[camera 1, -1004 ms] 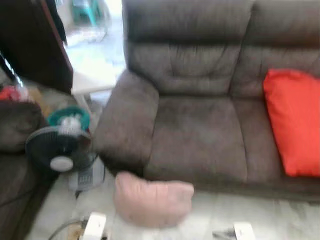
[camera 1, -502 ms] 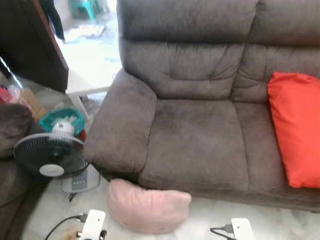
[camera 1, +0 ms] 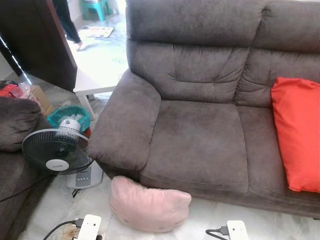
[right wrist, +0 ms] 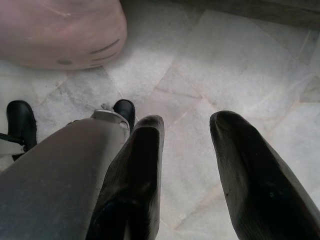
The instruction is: Move the pillow to the sofa from floor
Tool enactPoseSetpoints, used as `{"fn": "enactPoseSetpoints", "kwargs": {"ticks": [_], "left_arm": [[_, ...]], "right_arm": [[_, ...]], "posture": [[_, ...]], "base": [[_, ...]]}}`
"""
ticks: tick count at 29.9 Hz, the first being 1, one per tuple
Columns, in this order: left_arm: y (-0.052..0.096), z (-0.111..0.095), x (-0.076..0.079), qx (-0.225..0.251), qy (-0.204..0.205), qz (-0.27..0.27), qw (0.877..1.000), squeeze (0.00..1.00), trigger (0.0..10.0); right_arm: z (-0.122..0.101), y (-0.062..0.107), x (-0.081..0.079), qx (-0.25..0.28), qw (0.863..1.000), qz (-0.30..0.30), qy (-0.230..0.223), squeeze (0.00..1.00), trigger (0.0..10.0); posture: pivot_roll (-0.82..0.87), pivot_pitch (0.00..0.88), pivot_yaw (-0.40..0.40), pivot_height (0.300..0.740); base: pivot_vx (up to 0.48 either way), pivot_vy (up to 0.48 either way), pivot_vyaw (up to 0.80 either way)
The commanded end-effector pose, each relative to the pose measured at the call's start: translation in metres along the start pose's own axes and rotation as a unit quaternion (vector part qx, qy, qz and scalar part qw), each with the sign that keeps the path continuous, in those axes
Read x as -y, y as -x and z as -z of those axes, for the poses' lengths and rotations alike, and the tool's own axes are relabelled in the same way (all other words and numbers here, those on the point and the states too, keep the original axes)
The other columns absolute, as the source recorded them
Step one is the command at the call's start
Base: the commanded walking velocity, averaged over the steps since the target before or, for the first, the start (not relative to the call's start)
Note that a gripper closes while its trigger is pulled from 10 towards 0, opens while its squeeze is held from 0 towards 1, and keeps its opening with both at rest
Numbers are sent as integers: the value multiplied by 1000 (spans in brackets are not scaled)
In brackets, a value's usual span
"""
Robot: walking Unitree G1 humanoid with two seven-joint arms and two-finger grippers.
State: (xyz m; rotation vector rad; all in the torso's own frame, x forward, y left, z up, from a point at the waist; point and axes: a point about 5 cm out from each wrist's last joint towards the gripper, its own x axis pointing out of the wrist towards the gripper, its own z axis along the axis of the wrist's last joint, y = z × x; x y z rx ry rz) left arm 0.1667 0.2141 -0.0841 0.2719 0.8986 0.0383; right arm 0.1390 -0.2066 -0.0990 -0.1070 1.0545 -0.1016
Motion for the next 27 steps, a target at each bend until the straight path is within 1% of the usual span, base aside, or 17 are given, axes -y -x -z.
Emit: {"fn": "enactPoseSetpoints", "kwargs": {"ticks": [1, 13, 27], "left_arm": [[1, 5, -1, -8, 4, -7, 1000, 0, 10000], [2, 8, -1, -14, 7, -10, 1000, 0, 10000], [2, 8, -1, -15, 9, -9, 1000, 0, 10000]], "right_arm": [[5, 1, 0, -8, 1000, 2, -6, 0, 10000], [5, 1, 0, -8, 1000, 1, -7, 0, 10000], [5, 1, 0, -9, 1000, 0, -6, 0, 10000]], "posture": [[144, 80, -12, 740], [146, 84, -9, 740], [147, 87, -12, 740]], "base": [[0, 0, 0], [0, 0, 0], [0, 273, 0]]}}
